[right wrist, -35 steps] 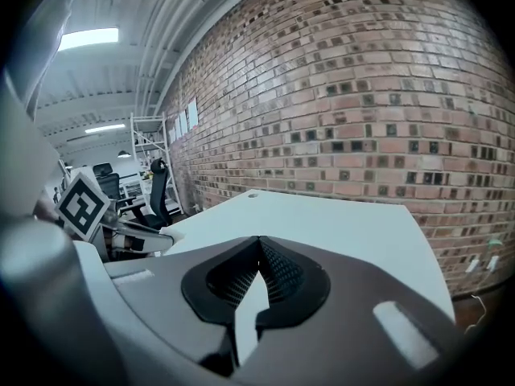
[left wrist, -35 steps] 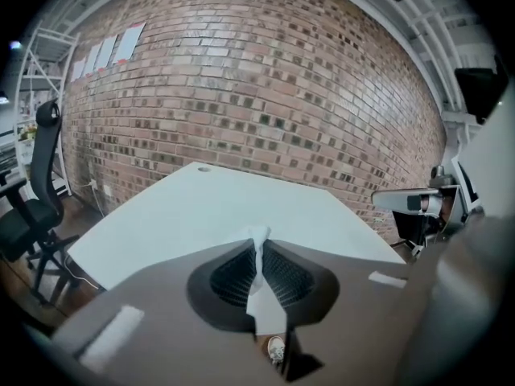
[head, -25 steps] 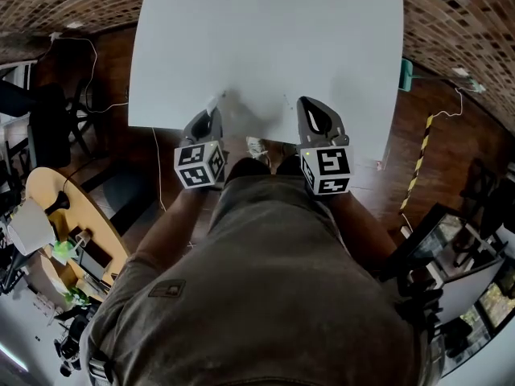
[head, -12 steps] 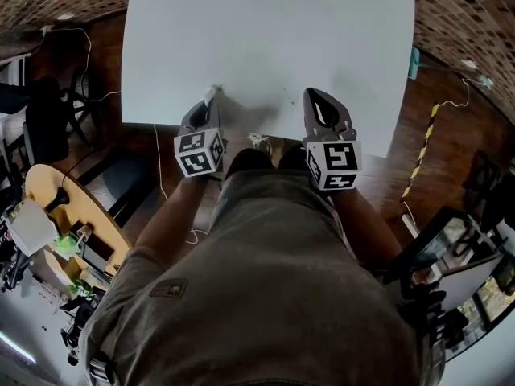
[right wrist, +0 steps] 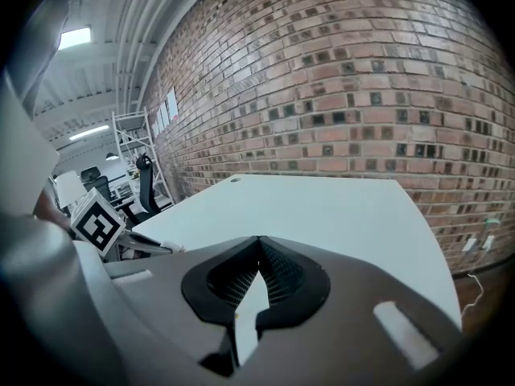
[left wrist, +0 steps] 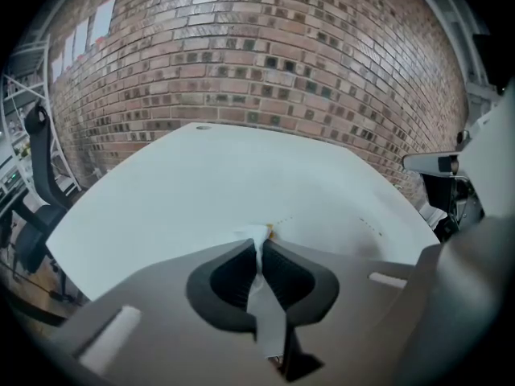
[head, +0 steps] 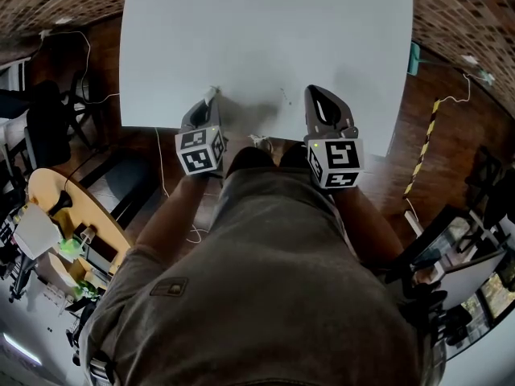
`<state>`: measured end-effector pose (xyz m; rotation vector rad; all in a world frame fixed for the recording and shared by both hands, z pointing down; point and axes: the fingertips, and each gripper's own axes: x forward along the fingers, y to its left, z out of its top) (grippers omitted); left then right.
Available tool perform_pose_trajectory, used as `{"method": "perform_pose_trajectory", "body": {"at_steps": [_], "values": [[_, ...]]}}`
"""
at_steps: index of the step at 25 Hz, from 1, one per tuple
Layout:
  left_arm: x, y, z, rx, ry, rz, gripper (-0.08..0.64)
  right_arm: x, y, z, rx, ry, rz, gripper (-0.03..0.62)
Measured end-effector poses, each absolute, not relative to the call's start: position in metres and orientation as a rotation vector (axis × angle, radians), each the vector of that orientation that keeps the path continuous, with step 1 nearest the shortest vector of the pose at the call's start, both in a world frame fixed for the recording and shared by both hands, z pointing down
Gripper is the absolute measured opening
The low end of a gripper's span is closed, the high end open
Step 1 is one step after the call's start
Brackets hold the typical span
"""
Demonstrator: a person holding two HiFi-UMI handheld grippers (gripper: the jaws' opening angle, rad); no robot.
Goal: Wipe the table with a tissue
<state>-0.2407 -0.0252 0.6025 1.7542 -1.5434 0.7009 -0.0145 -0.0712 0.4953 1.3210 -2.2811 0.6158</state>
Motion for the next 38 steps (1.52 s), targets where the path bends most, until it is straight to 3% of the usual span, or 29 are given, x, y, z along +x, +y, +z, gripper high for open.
{"method": "perform_pose_trajectory", "body": {"at_steps": [38], "values": [[-0.175,-0.059,0.605,1.854,-1.436,0.78,0.023,0.034,-0.094,0.488,1.396,-2.278,0.625,0.014]]}}
